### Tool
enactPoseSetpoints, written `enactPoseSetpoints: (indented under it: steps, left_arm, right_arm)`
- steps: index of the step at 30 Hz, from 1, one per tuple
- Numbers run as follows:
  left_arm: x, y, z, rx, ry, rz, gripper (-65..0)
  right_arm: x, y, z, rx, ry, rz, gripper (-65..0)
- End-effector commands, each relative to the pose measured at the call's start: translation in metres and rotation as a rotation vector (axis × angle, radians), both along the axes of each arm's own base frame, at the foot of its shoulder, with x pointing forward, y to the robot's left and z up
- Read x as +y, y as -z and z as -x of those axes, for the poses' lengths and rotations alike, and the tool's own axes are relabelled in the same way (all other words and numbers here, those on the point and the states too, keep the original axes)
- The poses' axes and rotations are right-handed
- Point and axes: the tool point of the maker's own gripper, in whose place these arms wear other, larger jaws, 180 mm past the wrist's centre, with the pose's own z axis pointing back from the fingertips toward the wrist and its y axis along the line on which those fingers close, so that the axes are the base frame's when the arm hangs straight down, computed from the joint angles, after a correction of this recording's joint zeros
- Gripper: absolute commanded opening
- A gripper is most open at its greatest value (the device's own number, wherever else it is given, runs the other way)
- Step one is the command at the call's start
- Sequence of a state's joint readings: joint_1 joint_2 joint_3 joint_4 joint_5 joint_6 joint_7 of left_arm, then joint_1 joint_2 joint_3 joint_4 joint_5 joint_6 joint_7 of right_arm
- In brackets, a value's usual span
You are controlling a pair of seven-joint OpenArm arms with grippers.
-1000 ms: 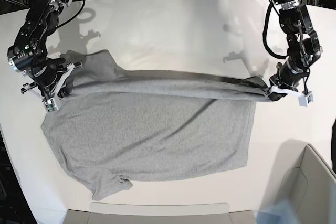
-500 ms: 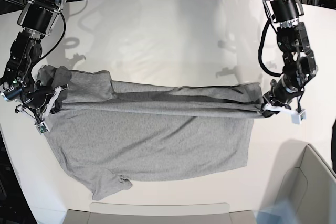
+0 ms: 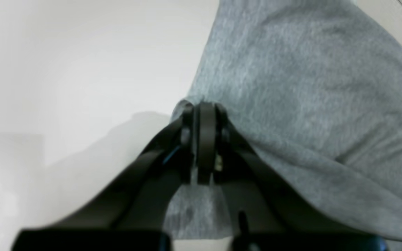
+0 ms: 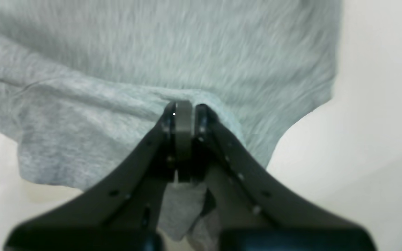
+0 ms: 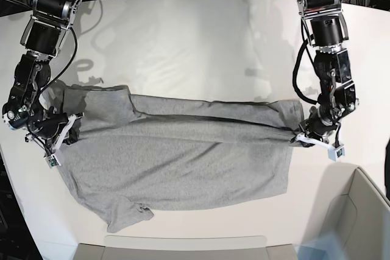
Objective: Fold the T-shirt properly
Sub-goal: 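Lift the shoulder edge with both grippers and pull it toward the hem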
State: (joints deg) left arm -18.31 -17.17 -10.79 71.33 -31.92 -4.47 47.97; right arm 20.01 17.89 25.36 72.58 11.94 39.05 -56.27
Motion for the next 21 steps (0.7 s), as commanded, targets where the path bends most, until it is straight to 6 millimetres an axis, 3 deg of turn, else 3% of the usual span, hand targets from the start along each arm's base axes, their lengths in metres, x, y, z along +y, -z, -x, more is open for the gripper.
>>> enactPoseSetpoints:
  steps: [1, 7, 11, 15, 18, 21]
  left_arm:
    - [0.007, -0.026, -0.017, -0.074, -0.003, -0.023, -65.0]
    - [0.009, -0.016, -0.023, -0.040, -0.016, 0.003, -65.0]
    - [0.015, -0.019, -0.026, -0.067, -0.030, -0.016, -65.0]
    - [0.014, -0.002, -0.022, -0.022, -0.040, 0.005, -65.0]
    - [0.015, -0.001, -0.025, -0.017, -0.045, 0.013, -65.0]
    - [0.015, -0.001, -0.025, -0.019, -0.046, 0.011, -57.5]
  right_arm:
    - [-0.005, -0.022, -0.015, -0.074, 0.000, -0.006, -65.0]
    - [-0.003, -0.008, -0.026, -0.088, 0.021, -0.103, -65.0]
    - [-0.001, -0.017, -0.034, -0.134, 0.022, -0.122, -65.0]
    - [-0.005, -0.021, -0.042, -0.141, 0.057, -0.137, -65.0]
    - [-0.007, -0.018, -0.043, -0.133, 0.074, -0.142, -65.0]
    - [-0.008, -0.020, -0.044, -0.137, 0.083, -0.144, -62.6]
